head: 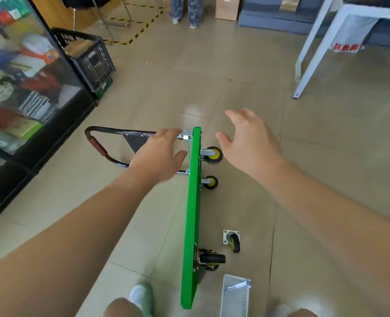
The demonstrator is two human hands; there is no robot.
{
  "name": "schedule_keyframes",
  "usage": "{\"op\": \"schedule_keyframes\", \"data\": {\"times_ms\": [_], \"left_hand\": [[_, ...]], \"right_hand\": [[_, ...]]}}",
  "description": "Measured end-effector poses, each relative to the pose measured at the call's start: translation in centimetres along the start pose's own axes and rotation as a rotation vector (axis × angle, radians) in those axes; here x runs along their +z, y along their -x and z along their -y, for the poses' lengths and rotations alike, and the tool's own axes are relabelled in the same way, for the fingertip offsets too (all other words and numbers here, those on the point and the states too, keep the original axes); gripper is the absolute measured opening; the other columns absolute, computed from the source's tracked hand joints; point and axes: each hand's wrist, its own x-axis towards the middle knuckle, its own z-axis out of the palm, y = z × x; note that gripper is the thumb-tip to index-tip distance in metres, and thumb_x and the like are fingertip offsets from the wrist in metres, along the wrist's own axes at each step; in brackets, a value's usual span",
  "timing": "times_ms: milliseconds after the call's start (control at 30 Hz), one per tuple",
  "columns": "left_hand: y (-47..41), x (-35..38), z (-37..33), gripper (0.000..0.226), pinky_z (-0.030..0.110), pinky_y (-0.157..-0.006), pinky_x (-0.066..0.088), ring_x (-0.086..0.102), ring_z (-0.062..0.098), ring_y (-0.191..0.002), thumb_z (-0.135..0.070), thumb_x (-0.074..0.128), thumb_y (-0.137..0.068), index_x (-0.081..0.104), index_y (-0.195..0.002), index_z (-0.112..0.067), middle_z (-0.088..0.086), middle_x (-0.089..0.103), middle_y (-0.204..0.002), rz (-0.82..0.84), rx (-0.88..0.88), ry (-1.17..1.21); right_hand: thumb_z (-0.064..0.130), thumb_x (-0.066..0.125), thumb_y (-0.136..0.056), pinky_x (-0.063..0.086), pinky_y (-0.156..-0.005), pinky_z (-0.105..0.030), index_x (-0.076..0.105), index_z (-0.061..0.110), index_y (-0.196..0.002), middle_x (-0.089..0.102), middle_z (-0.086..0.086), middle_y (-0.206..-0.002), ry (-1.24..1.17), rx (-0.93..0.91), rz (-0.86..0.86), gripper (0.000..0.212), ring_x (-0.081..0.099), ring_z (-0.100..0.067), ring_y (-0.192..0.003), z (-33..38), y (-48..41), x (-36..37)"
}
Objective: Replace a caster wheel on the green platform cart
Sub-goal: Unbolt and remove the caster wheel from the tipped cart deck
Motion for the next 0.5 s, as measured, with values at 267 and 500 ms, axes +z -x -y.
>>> {"op": "schedule_keyframes", "data": {"times_ms": [267,500], "left_hand": [[-0.9,11.7,4.5,0.06,0.038,-0.117,0.033,0.041,0.029,-0.144,-0.032,0.061,-0.101,0.041,-0.156,-0.017,0.009,0.044,-0.158,-0.009,0.054,0.004],[-0.5,19.5,7.1,0.062,0.038,-0.115,0.036,0.046,0.03,-0.14,-0.033,0.062,-0.101,0.039,-0.156,-0.017,0.009,0.044,-0.156,0.029,0.058,0.026]], "right_hand": [[0.037,0.06,-0.096,0.047,-0.094,-0.041,0.053,0.018,-0.137,0.054,-0.01,-0.129,-0.007,0.007,-0.015,0.045,0.051,-0.035,-0.121,-4.7,2.6,12.7],[0.034,0.059,-0.095,0.047,-0.091,-0.041,0.054,0.018,-0.137,0.055,-0.009,-0.128,-0.006,0.016,-0.038,0.045,0.051,-0.034,-0.119,-7.9,5.1,19.2]]}}
